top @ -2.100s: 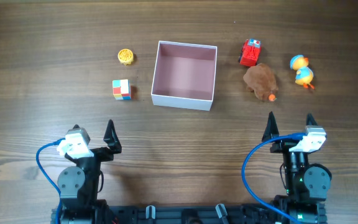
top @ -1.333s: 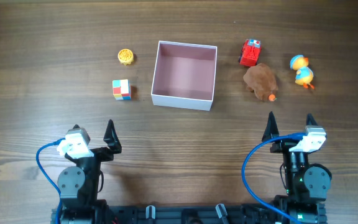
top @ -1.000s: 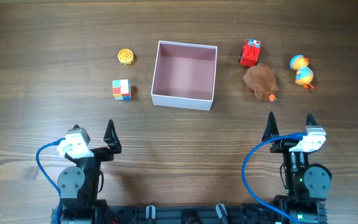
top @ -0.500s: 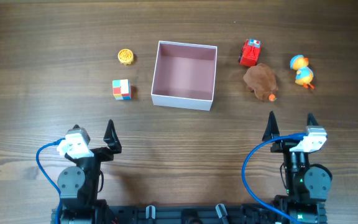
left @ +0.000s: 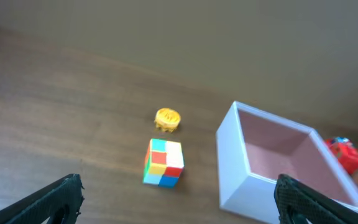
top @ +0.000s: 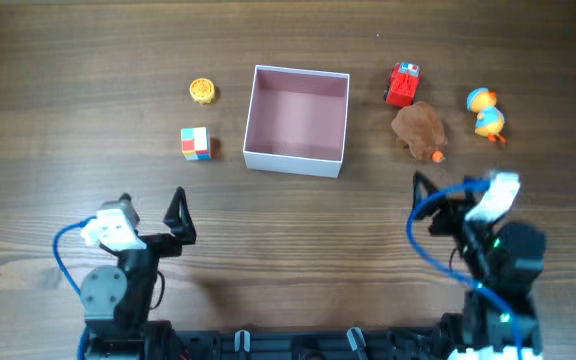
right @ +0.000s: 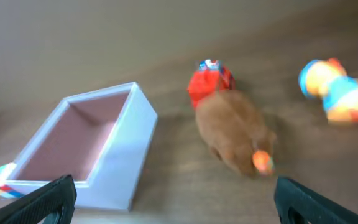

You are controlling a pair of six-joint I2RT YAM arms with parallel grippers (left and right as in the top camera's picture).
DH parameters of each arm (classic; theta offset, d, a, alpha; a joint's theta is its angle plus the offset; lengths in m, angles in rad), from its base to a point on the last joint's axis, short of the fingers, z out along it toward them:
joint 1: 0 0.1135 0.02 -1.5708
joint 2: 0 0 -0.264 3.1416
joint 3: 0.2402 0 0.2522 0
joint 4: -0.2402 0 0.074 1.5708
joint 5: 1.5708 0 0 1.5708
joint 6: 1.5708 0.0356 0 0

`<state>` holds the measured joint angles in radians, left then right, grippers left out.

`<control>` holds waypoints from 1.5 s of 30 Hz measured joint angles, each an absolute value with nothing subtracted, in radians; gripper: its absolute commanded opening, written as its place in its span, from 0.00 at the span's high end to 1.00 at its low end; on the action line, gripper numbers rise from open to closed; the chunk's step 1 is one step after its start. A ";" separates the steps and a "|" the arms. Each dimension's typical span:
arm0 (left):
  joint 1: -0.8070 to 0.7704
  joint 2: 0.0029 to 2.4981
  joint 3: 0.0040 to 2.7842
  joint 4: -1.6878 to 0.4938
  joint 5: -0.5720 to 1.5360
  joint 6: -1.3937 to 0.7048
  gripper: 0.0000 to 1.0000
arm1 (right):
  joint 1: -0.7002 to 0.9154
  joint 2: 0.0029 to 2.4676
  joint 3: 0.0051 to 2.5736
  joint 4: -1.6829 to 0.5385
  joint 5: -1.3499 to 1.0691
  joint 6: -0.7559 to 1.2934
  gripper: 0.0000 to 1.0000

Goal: Pack container
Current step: 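Reach the right gripper to the red fire truck and grasp it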

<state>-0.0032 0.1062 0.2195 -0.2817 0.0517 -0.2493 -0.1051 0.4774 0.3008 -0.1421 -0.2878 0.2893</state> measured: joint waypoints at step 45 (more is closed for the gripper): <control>-0.003 0.981 1.127 -0.904 0.080 -0.262 0.00 | 0.061 2.029 2.047 -1.213 -0.117 0.311 0.00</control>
